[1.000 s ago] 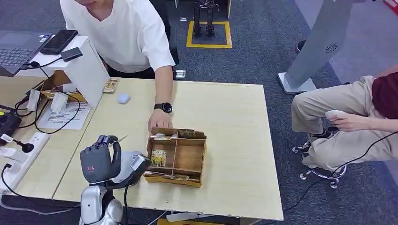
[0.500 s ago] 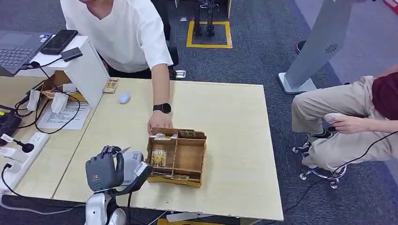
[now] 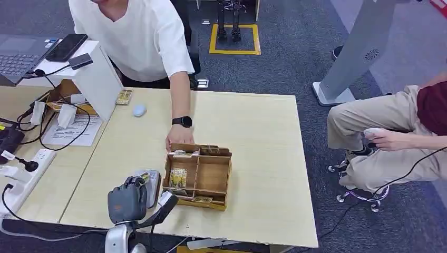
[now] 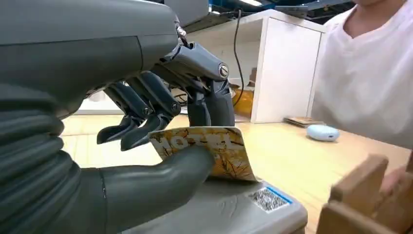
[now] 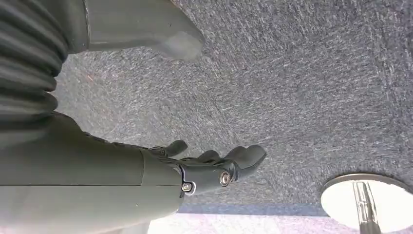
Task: Pass the card to the sensor for recognition and then transmit it.
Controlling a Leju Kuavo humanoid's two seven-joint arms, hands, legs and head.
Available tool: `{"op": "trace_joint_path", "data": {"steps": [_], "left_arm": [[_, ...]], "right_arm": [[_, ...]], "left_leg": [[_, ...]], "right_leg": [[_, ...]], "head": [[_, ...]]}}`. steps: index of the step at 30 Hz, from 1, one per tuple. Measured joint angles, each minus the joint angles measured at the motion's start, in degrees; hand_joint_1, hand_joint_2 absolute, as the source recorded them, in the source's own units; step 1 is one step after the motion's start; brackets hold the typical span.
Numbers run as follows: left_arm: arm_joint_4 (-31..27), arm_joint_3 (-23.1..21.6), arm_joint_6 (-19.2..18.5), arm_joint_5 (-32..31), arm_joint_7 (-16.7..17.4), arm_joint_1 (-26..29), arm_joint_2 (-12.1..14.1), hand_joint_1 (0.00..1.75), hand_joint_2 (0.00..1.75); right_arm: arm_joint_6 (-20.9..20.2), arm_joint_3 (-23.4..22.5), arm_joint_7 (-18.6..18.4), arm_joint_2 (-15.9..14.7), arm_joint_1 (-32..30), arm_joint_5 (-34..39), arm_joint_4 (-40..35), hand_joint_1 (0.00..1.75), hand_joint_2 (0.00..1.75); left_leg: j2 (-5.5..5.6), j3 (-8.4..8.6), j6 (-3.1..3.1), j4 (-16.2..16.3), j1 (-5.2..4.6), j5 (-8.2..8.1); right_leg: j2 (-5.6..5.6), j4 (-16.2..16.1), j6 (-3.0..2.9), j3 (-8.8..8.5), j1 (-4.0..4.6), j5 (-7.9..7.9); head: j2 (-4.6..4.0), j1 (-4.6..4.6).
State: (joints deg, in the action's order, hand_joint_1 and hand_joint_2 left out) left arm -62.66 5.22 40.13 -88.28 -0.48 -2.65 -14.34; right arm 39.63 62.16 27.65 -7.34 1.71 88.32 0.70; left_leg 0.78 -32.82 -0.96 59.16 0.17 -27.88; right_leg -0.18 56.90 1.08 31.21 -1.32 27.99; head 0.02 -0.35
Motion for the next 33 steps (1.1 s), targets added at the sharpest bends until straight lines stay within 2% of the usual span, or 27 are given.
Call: {"op": "trace_joint_path", "data": {"steps": [9,17,20,25,33], "left_arm": [[3.0,-1.6,0.0,2.4,2.2,-1.0,1.1,1.75,1.75],[3.3,-4.0,0.3,6.3,3.0,-1.2,2.1,1.75,1.75],[2.0,-4.2,0.3,9.2,1.7,-1.0,2.1,1.75,1.75],[-4.3,-4.2,0.3,16.4,-2.7,0.2,1.4,1.75,1.75],[-8.1,-4.2,0.3,17.0,-3.3,0.9,0.6,1.75,1.75]], "right_arm": [[0.0,0.6,-0.1,0.0,0.2,0.3,0.0,0.0,1.75],[0.0,1.5,-0.1,0.0,0.2,0.8,0.0,0.0,1.75],[0.0,1.5,-0.1,0.0,0.2,0.9,0.0,0.0,1.75],[0.0,1.5,0.0,0.0,0.2,1.0,0.0,0.0,1.75],[0.0,1.5,0.0,0.0,0.2,1.0,0.0,0.0,1.75]], "left_leg": [[0.01,0.08,0.0,0.0,0.0,0.0],[0.01,0.15,0.01,0.0,0.0,0.01],[0.02,0.16,0.01,0.0,0.0,0.01],[0.05,0.15,0.01,0.0,0.0,0.02],[0.04,0.1,0.01,0.0,0.0,0.01]], "right_leg": [[-0.01,0.0,0.0,-0.09,0.0,0.0],[-0.02,0.0,0.0,-0.18,0.0,0.0],[-0.02,0.0,0.0,-0.19,0.0,0.0],[-0.06,0.0,0.0,-0.18,0.0,0.0],[-0.04,0.0,0.0,-0.12,0.0,0.0]], "head": [[0.0,0.0],[-0.02,0.0],[0.0,0.0],[-0.02,0.0],[0.0,0.02]]}}
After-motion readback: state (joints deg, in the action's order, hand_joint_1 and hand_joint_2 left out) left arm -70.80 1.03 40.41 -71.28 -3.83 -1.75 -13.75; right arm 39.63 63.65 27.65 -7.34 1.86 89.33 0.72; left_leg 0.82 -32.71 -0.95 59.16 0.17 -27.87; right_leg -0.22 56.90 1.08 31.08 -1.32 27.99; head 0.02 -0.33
